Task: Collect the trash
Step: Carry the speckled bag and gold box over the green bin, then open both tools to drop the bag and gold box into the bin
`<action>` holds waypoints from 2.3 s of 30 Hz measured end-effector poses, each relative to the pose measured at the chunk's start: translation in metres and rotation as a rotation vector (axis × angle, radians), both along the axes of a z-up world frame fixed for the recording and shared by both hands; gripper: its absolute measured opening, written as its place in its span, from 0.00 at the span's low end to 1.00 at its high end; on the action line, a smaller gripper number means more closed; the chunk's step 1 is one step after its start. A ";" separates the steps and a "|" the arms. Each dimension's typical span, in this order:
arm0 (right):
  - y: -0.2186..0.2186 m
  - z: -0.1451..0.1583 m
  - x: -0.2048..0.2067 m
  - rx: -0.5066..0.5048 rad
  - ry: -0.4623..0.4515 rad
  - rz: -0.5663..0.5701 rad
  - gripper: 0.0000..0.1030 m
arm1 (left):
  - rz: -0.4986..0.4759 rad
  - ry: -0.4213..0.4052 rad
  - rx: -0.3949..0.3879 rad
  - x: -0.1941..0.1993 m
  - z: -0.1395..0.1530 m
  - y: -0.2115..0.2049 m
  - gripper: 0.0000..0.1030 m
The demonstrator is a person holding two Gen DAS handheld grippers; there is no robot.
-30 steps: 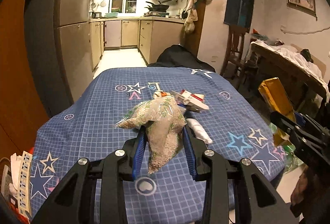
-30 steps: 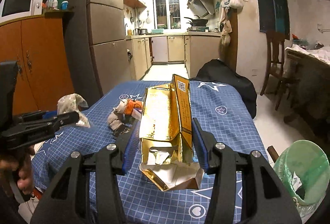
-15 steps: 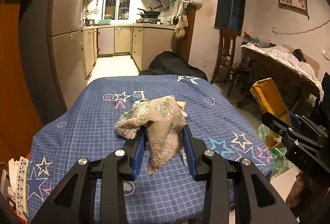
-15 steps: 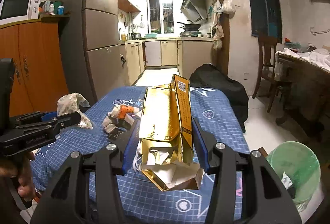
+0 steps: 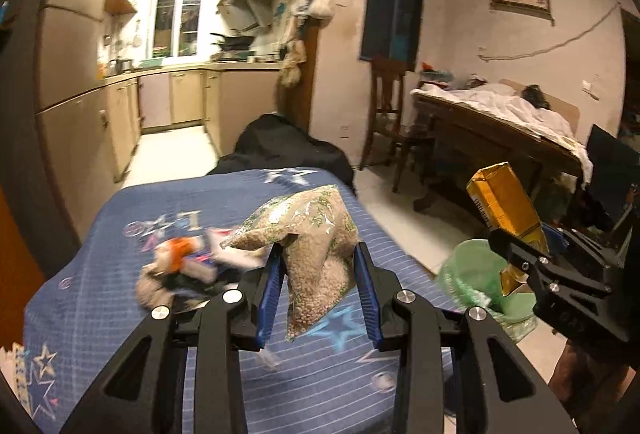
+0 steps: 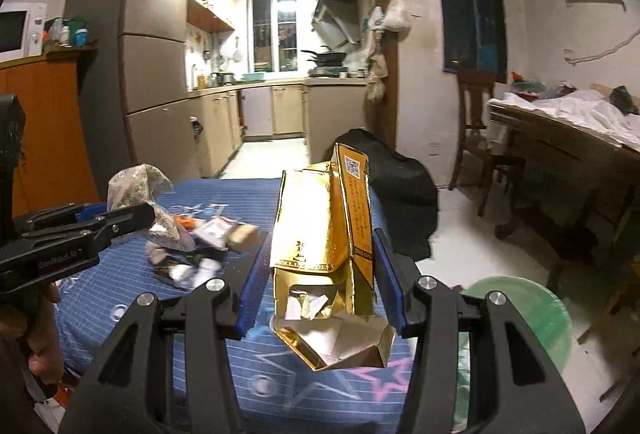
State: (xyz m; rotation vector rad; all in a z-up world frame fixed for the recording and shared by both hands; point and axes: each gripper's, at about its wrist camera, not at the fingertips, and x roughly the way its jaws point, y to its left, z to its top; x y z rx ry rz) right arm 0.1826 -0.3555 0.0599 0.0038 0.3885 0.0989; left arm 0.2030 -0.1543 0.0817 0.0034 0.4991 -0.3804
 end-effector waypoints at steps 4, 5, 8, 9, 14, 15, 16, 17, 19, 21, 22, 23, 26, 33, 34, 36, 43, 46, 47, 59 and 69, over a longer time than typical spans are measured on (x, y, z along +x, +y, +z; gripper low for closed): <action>-0.036 0.003 -0.002 -0.004 0.010 -0.065 0.46 | -0.061 -0.012 0.006 0.008 0.008 -0.045 0.36; -0.043 0.004 -0.002 -0.005 0.011 -0.078 0.46 | -0.073 -0.014 0.007 0.010 0.009 -0.054 0.36; -0.068 0.005 -0.005 -0.010 0.014 -0.122 0.46 | -0.113 -0.019 0.013 0.019 0.013 -0.087 0.36; -0.077 0.005 -0.006 -0.012 0.016 -0.138 0.46 | -0.127 -0.018 0.017 0.021 0.013 -0.100 0.36; -0.119 0.004 -0.005 -0.015 0.040 -0.206 0.46 | -0.198 -0.005 0.028 0.034 0.012 -0.149 0.36; -0.129 0.003 -0.004 -0.017 0.050 -0.219 0.46 | -0.215 -0.002 0.033 0.039 0.011 -0.162 0.36; -0.141 0.001 -0.005 -0.016 0.061 -0.231 0.46 | -0.227 0.001 0.036 0.042 0.011 -0.172 0.36; -0.148 0.000 -0.004 -0.016 0.070 -0.238 0.46 | -0.239 0.005 0.038 0.045 0.010 -0.182 0.36; -0.167 -0.002 -0.002 -0.004 0.098 -0.258 0.46 | -0.266 0.011 0.047 0.053 0.007 -0.205 0.35; -0.181 -0.006 0.001 0.011 0.128 -0.271 0.46 | -0.298 0.024 0.058 0.061 0.003 -0.228 0.36; -0.190 -0.009 0.004 0.024 0.146 -0.276 0.46 | -0.311 0.034 0.063 0.066 0.000 -0.239 0.36; -0.196 -0.011 0.006 0.033 0.162 -0.282 0.46 | -0.326 0.048 0.068 0.072 -0.004 -0.249 0.35; -0.217 -0.022 0.016 0.076 0.225 -0.289 0.46 | -0.369 0.096 0.078 0.088 -0.015 -0.278 0.35; -0.256 -0.050 0.032 0.179 0.344 -0.301 0.46 | -0.462 0.266 0.112 0.134 -0.056 -0.329 0.36; -0.258 -0.052 0.033 0.183 0.353 -0.303 0.46 | -0.472 0.291 0.115 0.142 -0.062 -0.334 0.35; -0.261 -0.060 0.035 0.195 0.379 -0.302 0.46 | -0.482 0.334 0.124 0.154 -0.074 -0.344 0.35; -0.265 -0.080 0.044 0.214 0.441 -0.299 0.46 | -0.513 0.449 0.188 0.180 -0.118 -0.375 0.35; -0.271 -0.086 0.044 0.221 0.458 -0.298 0.46 | -0.525 0.478 0.204 0.180 -0.134 -0.384 0.35; -0.272 -0.088 0.044 0.223 0.463 -0.298 0.46 | -0.524 0.486 0.210 0.183 -0.139 -0.387 0.35; -0.283 -0.097 0.046 0.234 0.487 -0.297 0.47 | -0.518 0.487 0.216 0.174 -0.148 -0.405 0.36; -0.289 -0.097 0.044 0.250 0.452 -0.313 0.59 | -0.468 0.431 0.224 0.176 -0.146 -0.398 0.82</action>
